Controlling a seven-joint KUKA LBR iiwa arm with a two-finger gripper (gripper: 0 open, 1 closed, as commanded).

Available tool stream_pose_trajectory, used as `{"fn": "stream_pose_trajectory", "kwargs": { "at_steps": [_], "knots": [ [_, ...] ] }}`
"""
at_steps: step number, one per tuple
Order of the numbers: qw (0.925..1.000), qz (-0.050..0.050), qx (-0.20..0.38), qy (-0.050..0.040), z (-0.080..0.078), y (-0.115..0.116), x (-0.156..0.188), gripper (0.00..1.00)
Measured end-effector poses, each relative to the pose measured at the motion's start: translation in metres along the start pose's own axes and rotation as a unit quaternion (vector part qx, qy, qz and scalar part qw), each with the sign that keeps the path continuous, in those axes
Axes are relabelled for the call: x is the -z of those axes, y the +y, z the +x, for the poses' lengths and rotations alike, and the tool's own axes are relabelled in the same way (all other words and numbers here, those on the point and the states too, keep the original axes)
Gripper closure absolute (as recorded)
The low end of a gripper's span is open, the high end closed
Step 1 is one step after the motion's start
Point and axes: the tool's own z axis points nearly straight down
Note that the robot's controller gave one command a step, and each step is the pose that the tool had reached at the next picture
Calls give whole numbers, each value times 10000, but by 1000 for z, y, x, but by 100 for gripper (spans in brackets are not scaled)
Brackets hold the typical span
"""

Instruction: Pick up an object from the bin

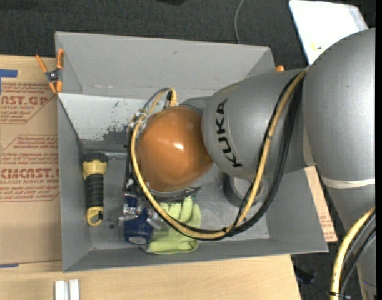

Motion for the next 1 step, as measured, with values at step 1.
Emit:
{"fn": "stream_pose_trajectory", "kwargs": {
  "at_steps": [1],
  "knots": [
    [10000, 5, -1, -10, -1, 0, 48, 100]
  ]
}}
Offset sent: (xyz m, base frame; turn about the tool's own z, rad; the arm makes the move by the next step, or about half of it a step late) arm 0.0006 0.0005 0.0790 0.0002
